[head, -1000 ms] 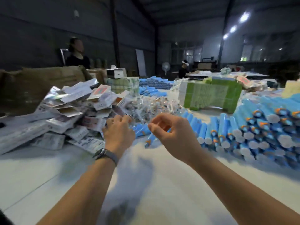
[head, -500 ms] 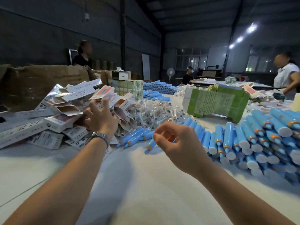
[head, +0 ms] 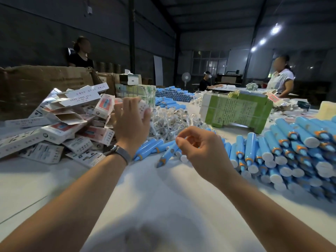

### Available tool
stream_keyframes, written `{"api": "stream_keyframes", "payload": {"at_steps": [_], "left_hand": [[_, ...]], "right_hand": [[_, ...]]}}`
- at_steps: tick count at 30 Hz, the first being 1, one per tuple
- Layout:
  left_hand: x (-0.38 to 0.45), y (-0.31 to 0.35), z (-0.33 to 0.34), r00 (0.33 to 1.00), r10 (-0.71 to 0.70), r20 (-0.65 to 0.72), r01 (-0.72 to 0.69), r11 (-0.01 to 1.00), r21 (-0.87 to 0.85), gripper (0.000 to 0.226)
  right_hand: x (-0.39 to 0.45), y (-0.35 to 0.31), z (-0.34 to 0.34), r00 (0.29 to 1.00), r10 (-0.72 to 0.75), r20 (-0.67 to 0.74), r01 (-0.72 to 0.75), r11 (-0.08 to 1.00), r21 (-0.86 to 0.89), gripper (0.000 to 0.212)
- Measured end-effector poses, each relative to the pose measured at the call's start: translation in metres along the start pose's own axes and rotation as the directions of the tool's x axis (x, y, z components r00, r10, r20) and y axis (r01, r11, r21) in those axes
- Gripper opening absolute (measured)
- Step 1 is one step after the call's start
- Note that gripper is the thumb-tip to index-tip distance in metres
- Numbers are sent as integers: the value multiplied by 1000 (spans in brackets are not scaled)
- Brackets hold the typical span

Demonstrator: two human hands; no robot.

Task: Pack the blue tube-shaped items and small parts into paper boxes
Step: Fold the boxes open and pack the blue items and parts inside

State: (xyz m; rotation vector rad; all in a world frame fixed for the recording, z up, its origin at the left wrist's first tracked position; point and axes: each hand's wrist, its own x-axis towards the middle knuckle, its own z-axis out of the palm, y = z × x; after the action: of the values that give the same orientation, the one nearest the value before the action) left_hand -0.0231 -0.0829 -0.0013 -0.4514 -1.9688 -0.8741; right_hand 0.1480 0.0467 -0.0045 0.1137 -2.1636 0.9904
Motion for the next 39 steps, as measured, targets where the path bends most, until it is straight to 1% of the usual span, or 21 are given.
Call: {"api": "stream_keyframes", "payload": {"at_steps": [3,5,6,7,9,11,12,13,14,16,17,19,22,26,30,32,35,36,37,38,39], "left_hand": [[-8,35,-16,979,118,-168,-153,965,-214,33],[-17,54,-26,980,45,-193,-136,863,-487,33],[-25,63,-30,989,-30,-143,-67,775,-629,32],[-36,72,-34,994,-100,-48,33,680,-733,27],[-60,87,-37,962,-194,191,262,470,-843,11],[-79,100,-35,860,-240,451,501,217,-838,13],[-87,105,-35,800,-213,560,592,132,-795,18],[-92,108,-34,755,-159,637,654,100,-750,24],[-97,109,-31,725,-95,683,689,120,-715,29],[-105,109,-26,707,-5,708,681,278,-678,40],[-108,108,-24,720,24,693,642,355,-679,48],[-112,104,-20,763,68,642,563,418,-713,56],[-115,98,-13,800,65,597,520,421,-743,57],[-120,91,-9,825,64,562,493,404,-770,58],[-121,83,-8,829,79,553,495,353,-794,61],[-121,79,-9,822,88,563,502,355,-788,60],[-123,72,-8,810,132,572,479,414,-774,54],[-124,71,-8,806,138,576,470,444,-763,53],[-125,71,-7,807,132,576,460,471,-753,52],[-125,71,-6,809,122,575,454,491,-744,52],[-125,72,-5,810,114,575,451,506,-735,51]], "right_hand": [[6,5,-10,988,112,-102,-105,992,74,12],[11,9,-18,961,254,-105,-231,953,195,4],[13,10,-21,933,351,-79,-319,909,269,13],[16,12,-25,896,442,-35,-404,846,347,26],[21,13,-34,841,540,37,-489,727,482,46],[24,15,-42,832,554,37,-465,659,591,43],[24,17,-45,830,557,17,-442,640,629,41],[24,19,-47,829,559,-21,-415,640,646,42],[24,22,-49,825,562,-65,-395,655,644,46],[20,27,-52,839,531,-119,-363,709,604,52],[16,29,-52,862,494,-110,-352,742,571,53],[7,32,-48,914,406,-20,-350,812,468,56],[0,35,-39,933,335,129,-359,860,363,59],[-2,38,-35,933,306,188,-354,873,335,59],[-6,42,-26,939,245,243,-320,881,348,59],[-6,43,-27,927,228,297,-329,875,356,57],[1,42,-50,882,244,404,-394,853,343,51],[3,44,-60,882,260,394,-391,870,300,47],[5,47,-70,897,292,333,-377,898,229,44],[7,52,-79,918,331,218,-361,925,116,42],[8,59,-85,933,354,68,-349,934,-70,40]]}}
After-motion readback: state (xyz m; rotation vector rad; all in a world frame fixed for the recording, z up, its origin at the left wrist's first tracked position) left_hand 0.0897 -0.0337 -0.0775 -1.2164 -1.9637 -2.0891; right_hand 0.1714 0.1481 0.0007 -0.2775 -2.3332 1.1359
